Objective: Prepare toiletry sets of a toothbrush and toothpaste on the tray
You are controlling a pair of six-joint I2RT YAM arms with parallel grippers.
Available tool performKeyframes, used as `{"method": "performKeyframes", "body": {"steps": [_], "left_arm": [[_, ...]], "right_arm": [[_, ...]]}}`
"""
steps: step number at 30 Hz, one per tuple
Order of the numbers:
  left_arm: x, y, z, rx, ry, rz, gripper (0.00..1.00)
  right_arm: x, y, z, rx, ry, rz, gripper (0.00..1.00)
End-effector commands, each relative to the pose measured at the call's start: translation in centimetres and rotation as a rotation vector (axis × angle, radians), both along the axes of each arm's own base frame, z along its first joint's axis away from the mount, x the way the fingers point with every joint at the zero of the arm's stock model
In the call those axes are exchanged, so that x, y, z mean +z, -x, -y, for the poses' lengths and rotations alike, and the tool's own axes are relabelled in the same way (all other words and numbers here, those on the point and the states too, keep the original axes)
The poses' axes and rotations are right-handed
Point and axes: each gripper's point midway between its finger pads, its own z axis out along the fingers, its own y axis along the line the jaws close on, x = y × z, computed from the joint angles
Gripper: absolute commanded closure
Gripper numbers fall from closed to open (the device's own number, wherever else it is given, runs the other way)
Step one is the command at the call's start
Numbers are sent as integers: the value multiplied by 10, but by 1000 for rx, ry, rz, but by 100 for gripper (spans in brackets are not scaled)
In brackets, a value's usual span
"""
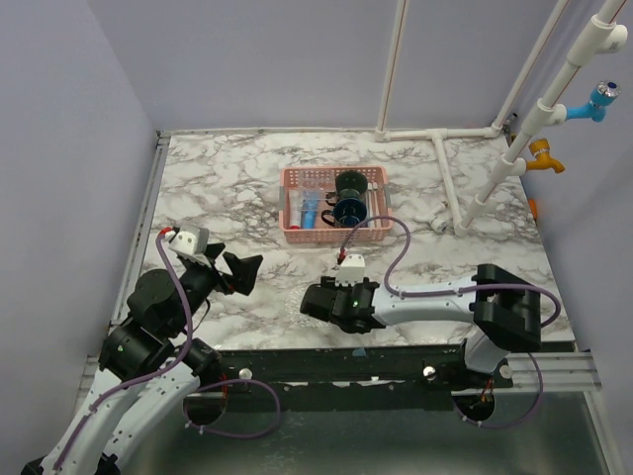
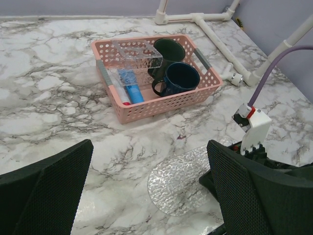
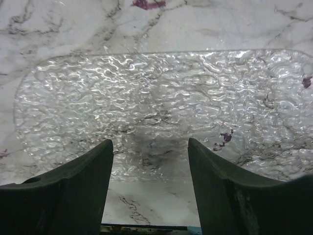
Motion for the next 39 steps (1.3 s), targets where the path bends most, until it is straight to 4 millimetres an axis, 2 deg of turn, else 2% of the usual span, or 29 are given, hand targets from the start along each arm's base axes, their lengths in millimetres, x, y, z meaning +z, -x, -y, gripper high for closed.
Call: {"method": "performKeyframes", "body": {"steps": [1, 9, 17, 21, 28, 34, 39], "left_arm": [[-4, -1, 0, 4, -2, -18, 1], [-3, -2, -2, 18, -1, -18, 1], [-4, -2, -2, 20, 1, -18, 1], [-4, -3, -2, 20, -1, -19, 1], [-7, -3, 0, 11, -8, -31, 1], [-6, -3, 0, 14, -8, -27, 1], [-6, -3, -1, 14, -9, -25, 1]], "right_arm": [[35, -18, -1, 34, 30, 50, 34], [80, -60, -5, 86, 13, 121, 34], [152, -121, -6, 147, -5, 253, 34], [174, -147, -6, 196, -6, 300, 35], [187, -191, -1, 180, -21, 304, 35], [180, -229, 11, 160, -11, 259, 37], [169, -247, 0, 186, -38, 219, 39]]}}
